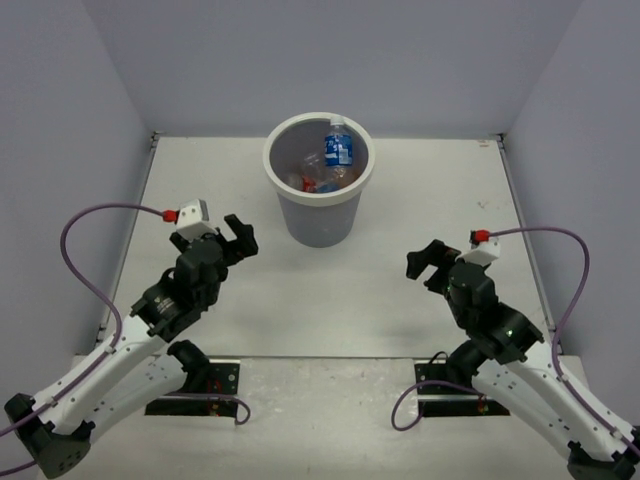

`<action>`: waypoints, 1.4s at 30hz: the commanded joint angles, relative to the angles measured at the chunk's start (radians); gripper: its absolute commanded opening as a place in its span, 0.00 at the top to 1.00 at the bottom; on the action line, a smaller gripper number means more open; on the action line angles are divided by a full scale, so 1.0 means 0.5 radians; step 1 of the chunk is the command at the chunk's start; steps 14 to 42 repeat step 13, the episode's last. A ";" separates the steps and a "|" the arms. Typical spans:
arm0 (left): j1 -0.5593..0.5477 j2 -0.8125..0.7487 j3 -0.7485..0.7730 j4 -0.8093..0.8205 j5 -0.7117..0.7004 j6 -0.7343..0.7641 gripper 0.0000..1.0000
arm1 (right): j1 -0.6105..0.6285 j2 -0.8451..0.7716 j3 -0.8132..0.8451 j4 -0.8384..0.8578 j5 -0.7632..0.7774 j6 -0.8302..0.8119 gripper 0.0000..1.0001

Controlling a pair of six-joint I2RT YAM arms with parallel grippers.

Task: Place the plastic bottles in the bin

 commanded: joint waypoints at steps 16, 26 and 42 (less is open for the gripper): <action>0.008 0.014 0.093 -0.035 -0.223 -0.176 0.00 | -0.002 -0.109 -0.053 0.004 0.116 0.069 0.01; 0.008 0.014 0.093 -0.035 -0.223 -0.176 0.00 | -0.002 -0.109 -0.053 0.004 0.116 0.069 0.01; 0.008 0.014 0.093 -0.035 -0.223 -0.176 0.00 | -0.002 -0.109 -0.053 0.004 0.116 0.069 0.01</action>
